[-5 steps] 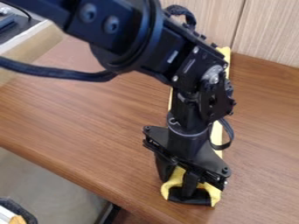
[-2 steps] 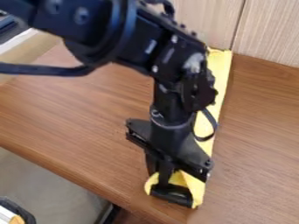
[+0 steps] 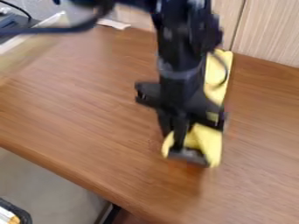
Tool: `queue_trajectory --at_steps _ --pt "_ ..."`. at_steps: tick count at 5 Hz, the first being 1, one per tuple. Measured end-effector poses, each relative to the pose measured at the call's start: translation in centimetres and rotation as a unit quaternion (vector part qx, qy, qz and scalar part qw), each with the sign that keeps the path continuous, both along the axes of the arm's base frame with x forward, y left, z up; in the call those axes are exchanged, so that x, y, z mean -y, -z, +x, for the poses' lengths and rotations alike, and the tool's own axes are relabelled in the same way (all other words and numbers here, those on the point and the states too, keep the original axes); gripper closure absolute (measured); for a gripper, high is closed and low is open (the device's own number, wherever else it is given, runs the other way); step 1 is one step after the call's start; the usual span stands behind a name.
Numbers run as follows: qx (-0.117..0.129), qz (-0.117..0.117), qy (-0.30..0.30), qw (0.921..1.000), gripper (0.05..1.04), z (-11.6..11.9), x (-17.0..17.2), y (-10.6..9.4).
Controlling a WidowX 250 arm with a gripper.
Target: Fold the cloth from bottom to top
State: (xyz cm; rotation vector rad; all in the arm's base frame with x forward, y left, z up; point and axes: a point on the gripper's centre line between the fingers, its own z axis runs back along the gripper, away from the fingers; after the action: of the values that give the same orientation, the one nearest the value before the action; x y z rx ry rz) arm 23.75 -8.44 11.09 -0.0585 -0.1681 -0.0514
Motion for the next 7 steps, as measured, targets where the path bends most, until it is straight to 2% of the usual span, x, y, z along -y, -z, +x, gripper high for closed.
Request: queue_trajectory --at_steps 1,2,3,4,5,6,7 --pt "0.002 -0.023 -0.033 0.9992 1.018 3.2 -0.6 -1.7" --pt "-0.003 -0.024 -0.051 0.9984 1.018 7.2 -0.7 -2.2" --pt "-0.006 -0.010 -0.068 0.9976 1.018 10.9 -1.3 -1.4" --pt "-0.015 0.002 -0.074 0.9971 1.018 13.6 -1.4 0.5" --pt "-0.028 0.020 -0.078 0.9964 1.018 15.3 -1.6 2.8" --pt "-0.034 0.033 -0.082 0.9955 1.018 15.9 -1.9 4.4" --pt "-0.028 0.037 -0.085 0.9953 1.018 15.9 -2.1 5.0"
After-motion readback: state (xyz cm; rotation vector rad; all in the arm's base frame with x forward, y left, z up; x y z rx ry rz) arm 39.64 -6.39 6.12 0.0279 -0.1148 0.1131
